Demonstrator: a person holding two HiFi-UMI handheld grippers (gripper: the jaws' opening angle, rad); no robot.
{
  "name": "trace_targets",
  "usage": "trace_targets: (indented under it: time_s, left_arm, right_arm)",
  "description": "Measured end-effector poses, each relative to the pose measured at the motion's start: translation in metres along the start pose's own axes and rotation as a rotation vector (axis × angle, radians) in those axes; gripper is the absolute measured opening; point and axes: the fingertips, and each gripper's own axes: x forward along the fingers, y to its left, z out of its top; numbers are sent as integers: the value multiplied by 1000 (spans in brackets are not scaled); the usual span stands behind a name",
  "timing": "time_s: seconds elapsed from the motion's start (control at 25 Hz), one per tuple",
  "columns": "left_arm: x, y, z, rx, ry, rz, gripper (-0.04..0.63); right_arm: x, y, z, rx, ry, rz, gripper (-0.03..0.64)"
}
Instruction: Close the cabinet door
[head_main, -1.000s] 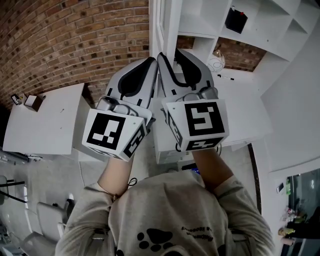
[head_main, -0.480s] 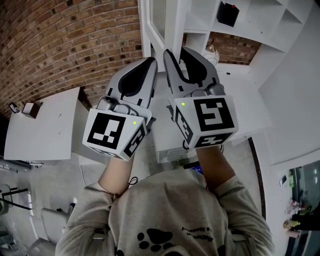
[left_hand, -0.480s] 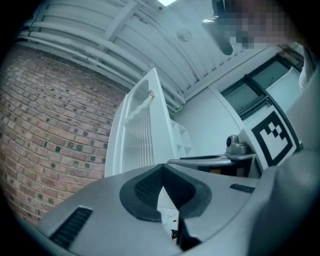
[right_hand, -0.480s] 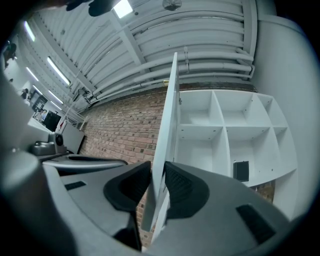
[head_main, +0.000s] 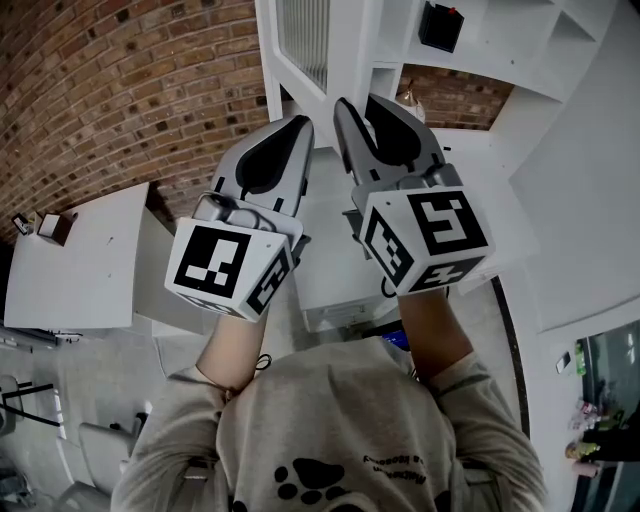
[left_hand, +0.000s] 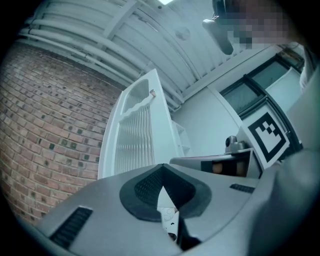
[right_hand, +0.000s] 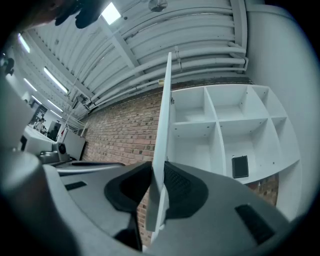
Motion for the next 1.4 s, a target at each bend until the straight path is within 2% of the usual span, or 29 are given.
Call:
trace_targets:
  time_s: [0.76,1.4]
  left_arm:
    - [78,-28,-32,25,45,49,8]
    - [149,-24,-62,58,82,115,8]
  right_arm:
    - [1,-88,-13,81,-22,132,86]
    - [39,-178,-33,124,-45,256,95]
